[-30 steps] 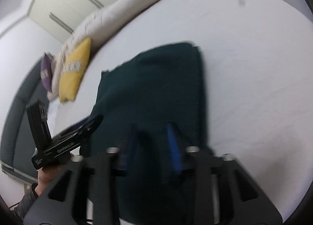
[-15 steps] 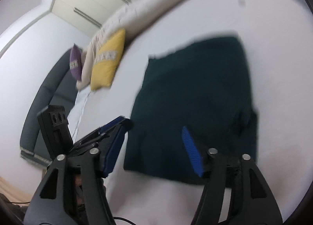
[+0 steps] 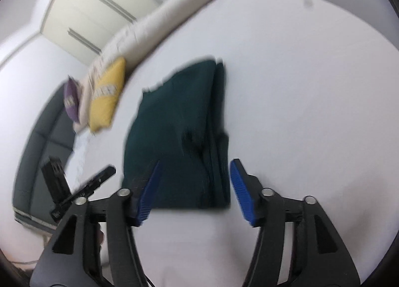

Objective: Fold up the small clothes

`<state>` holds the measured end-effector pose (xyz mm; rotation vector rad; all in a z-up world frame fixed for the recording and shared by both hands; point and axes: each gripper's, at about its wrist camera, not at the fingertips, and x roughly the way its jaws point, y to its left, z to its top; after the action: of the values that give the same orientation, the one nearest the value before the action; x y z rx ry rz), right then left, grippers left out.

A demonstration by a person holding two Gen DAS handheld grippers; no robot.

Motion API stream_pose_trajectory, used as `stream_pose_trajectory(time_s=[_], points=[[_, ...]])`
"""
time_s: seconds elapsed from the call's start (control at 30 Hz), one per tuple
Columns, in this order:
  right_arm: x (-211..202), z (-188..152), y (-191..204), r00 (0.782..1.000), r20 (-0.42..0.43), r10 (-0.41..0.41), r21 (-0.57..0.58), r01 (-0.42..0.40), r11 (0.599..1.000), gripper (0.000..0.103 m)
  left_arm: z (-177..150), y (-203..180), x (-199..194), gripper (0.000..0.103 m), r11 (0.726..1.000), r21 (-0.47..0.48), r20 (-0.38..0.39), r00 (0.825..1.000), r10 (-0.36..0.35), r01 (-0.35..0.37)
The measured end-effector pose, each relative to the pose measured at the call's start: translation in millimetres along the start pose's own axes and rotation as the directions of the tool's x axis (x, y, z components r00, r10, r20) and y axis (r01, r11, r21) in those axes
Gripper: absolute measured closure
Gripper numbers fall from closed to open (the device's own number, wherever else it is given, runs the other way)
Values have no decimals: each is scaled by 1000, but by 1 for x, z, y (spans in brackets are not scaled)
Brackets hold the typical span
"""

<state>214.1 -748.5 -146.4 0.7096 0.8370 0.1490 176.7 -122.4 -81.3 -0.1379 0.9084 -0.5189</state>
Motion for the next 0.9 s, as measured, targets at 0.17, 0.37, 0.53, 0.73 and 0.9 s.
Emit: stream_pose_trajectory(time_s=[0.17, 0.37, 0.53, 0.73, 0.9], points=[[29, 38, 2, 996, -74, 52, 18, -51, 999, 30, 21, 24, 28, 23, 988, -133, -67, 994, -91, 82], [132, 55, 6, 968, -251, 11, 43, 0, 999, 41, 28, 20, 81, 18, 978, -180, -186, 973, -137, 103], [141, 60, 10, 958, -284, -39, -23, 34, 999, 61, 29, 16, 89, 38, 970, -191, -204, 961, -188, 149], [137, 54, 35, 948, -259, -183, -144, 149, 978, 76, 33, 4, 82, 56, 984, -145, -209, 968, -137, 108], [120, 42, 65, 942, -177, -285, -243, 239, 940, 80, 38, -4, 60, 68, 990, -107, -189, 976, -109, 90]])
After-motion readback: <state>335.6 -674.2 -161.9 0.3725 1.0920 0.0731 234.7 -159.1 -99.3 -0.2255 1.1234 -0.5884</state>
